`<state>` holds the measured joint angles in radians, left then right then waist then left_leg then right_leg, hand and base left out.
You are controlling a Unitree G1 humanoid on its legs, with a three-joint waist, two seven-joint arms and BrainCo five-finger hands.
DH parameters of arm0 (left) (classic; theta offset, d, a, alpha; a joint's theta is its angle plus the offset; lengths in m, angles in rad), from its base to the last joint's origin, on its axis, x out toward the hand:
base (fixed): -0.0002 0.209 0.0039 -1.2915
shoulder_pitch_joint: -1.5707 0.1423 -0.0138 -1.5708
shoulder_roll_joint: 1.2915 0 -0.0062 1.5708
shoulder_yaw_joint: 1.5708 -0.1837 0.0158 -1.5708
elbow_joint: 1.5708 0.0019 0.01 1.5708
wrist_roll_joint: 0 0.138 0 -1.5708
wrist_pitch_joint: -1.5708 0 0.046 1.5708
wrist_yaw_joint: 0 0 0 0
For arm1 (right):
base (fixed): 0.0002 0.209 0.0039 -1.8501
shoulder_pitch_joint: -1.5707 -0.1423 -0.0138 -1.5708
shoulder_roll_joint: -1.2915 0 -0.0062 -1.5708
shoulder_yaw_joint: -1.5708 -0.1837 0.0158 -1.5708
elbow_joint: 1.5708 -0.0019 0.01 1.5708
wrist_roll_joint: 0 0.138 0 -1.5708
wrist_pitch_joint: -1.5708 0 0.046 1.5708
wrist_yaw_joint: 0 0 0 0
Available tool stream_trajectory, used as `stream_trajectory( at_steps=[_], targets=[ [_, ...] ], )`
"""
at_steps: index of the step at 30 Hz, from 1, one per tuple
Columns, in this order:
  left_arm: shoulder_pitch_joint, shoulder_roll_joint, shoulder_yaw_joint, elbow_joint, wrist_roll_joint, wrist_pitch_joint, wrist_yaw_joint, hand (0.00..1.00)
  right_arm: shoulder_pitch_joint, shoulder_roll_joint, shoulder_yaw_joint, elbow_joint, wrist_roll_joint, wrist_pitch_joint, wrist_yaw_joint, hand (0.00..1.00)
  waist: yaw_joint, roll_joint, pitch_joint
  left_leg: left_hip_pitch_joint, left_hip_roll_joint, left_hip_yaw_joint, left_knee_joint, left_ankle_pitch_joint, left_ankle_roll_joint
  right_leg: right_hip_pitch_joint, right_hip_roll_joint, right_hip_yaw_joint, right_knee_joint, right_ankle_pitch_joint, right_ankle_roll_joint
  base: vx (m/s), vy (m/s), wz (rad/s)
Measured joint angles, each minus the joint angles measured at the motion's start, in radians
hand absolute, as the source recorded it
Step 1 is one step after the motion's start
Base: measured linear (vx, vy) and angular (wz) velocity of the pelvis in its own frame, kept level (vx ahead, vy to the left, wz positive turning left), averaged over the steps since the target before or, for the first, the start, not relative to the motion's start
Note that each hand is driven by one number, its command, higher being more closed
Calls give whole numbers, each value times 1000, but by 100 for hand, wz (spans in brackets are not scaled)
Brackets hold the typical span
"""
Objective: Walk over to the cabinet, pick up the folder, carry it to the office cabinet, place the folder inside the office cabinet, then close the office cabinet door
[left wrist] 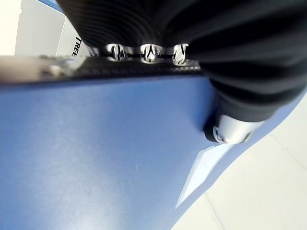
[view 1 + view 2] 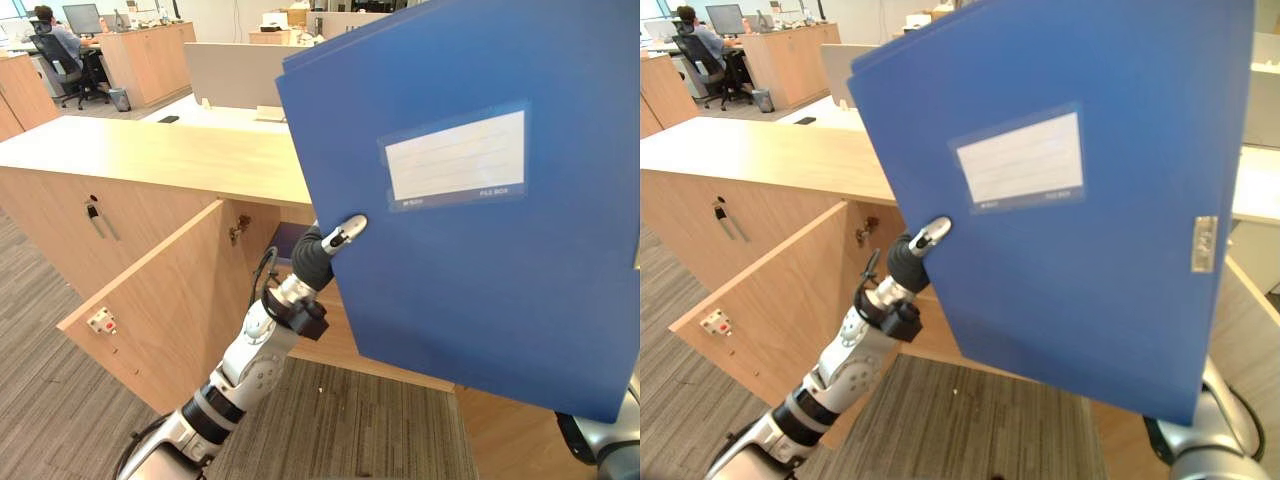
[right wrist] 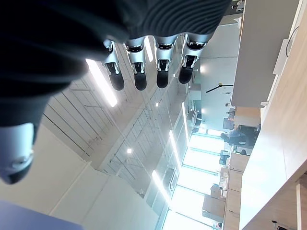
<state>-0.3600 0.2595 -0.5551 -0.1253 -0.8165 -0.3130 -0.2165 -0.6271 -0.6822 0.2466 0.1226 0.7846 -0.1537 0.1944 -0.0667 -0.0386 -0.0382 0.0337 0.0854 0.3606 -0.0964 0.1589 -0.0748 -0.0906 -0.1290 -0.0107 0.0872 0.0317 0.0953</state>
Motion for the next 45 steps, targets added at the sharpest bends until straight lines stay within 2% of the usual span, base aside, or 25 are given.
stream_trajectory(
  at_steps=[5, 8, 11, 15, 20, 28, 34, 41, 45],
  targets=[
    [56, 1, 73, 0, 49, 2, 6, 100, 44, 1, -141, 1, -107, 3, -53, 0, 1, -2, 2, -5, 1, 2, 0, 2, 3, -2, 1, 0, -8, 1, 1, 0, 0, 0],
    [68, 1, 190, 38, 105, 3, 59, 100, 62, 2, -244, 4, -212, 2, -112, 0, -2, -2, 2, -15, 2, 4, 0, 2, 3, -12, 3, 0, -9, 3, 3, 0, 0, 0],
    [79, 4, 261, 68, 111, 3, 92, 100, 71, 3, -309, 8, -304, 2, -161, 0, -2, -2, 2, -15, 4, 5, 0, 2, 3, -10, 5, 0, -9, 5, 5, 0, 0, 0],
    [82, 1, 291, 68, 122, 3, 111, 100, 72, 32, -359, 8, -407, 1, -213, 0, -5, -2, 2, -13, 5, 4, 0, 3, 3, -9, 6, 0, -5, 7, 2, 0, 0, 0],
    [82, -2, 318, 68, 149, 3, 115, 100, 73, 53, -385, 8, -452, 1, -242, 0, -6, -2, 2, -13, 5, 4, 0, 4, 4, -12, 6, 0, -4, 4, 4, 0, 0, 0],
    [82, -18, 347, 68, 153, 3, 128, 100, 82, 82, -386, 7, -455, 1, -244, 0, -6, -6, 5, -14, 4, 5, 0, 3, 2, -13, 5, 3, -6, 1, 1, 0, 0, 0],
    [82, -36, 340, 68, 189, 3, 131, 100, 82, 111, -366, -3, -460, 4, -211, 0, -1, -7, 9, -14, 4, 5, 0, 4, 3, -11, 5, 2, -11, 5, 6, 0, 0, 0],
    [59, -54, 265, 67, 277, 3, 149, 100, 83, 113, -255, -2, -392, 26, -138, 0, 3, -6, 25, -14, 4, -1, 0, 4, 3, -6, 4, -6, -9, 5, 6, 0, 0, 1],
    [41, -51, 262, 68, 302, 2, 168, 100, 83, 112, -244, 2, -327, 45, -117, 0, 3, -6, 27, -14, 5, -1, 0, 4, 3, -6, 4, -6, -9, 5, 6, 0, 0, 0]
  ],
)
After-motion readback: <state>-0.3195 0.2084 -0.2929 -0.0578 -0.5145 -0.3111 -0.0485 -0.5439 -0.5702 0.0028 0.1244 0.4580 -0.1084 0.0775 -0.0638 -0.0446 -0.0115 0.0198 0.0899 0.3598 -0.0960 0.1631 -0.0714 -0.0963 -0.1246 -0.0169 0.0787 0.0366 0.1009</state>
